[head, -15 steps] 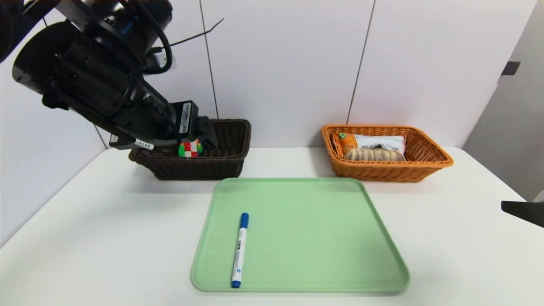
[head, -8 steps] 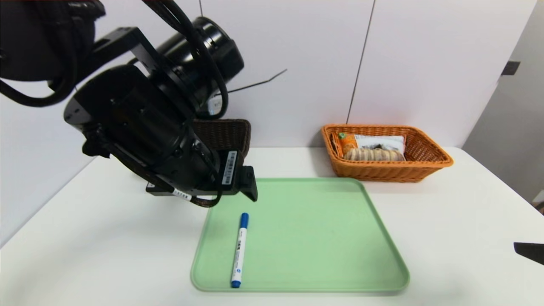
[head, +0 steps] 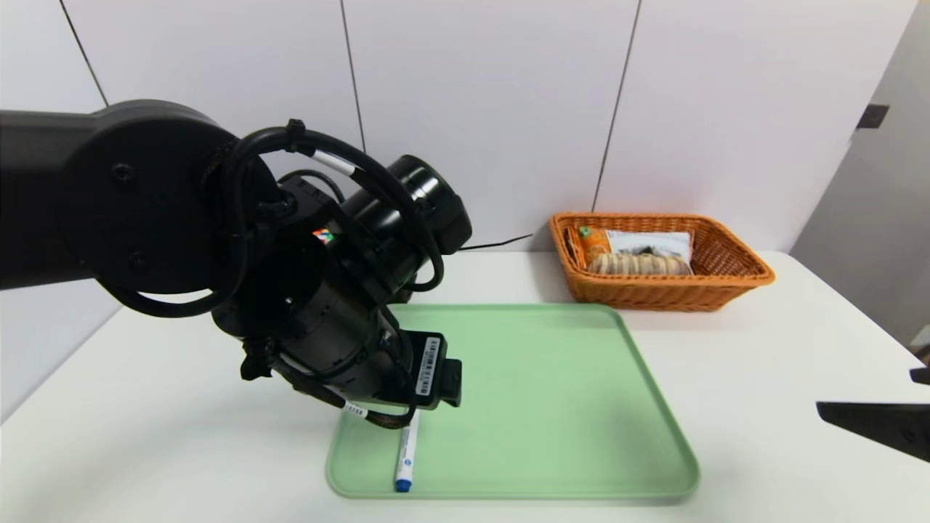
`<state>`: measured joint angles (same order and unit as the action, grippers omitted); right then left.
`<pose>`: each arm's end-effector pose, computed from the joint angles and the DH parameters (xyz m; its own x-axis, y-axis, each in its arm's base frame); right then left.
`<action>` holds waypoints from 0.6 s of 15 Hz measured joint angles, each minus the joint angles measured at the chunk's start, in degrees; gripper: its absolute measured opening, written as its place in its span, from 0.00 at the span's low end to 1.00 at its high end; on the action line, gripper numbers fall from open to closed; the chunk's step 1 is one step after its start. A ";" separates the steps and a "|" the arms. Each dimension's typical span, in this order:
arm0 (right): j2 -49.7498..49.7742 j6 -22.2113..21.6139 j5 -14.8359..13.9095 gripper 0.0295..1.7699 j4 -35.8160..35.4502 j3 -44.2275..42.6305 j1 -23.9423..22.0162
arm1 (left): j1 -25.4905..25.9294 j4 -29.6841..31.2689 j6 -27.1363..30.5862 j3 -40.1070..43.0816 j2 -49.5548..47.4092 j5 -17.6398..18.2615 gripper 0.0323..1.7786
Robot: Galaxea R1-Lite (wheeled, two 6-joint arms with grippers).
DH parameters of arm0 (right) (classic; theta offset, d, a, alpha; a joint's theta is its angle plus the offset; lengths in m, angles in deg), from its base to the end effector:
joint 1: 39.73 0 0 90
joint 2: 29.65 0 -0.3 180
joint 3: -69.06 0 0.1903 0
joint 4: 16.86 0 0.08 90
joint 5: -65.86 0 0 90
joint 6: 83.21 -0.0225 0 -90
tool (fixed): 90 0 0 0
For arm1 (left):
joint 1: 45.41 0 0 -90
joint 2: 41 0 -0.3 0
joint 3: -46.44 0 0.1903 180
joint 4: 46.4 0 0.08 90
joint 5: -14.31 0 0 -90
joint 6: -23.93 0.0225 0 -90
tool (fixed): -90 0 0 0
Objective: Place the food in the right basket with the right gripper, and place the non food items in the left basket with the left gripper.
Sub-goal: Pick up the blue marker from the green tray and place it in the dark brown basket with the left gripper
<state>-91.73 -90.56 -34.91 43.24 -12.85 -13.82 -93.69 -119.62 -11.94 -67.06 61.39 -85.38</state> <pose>0.1066 0.0471 0.2636 0.7559 0.1594 -0.6350 -0.2242 0.9743 -0.0222 0.2017 -0.2206 0.2394 0.4325 -0.2322 -0.8712 0.2091 0.9658 -0.1535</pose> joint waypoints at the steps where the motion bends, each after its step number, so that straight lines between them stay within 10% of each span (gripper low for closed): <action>1: -1.23 0.11 0.54 0.96 -4.68 0.17 -0.09 | -0.05 0.02 -0.06 0.34 -0.02 -0.09 0.95; 9: -4.62 0.28 2.23 0.96 -12.64 1.90 -1.02 | -0.06 7.23 0.68 5.90 3.23 -3.61 0.95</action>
<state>-96.35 -90.28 -32.68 30.60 -10.95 -14.85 -93.75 -112.39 -11.26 -61.16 64.62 -88.99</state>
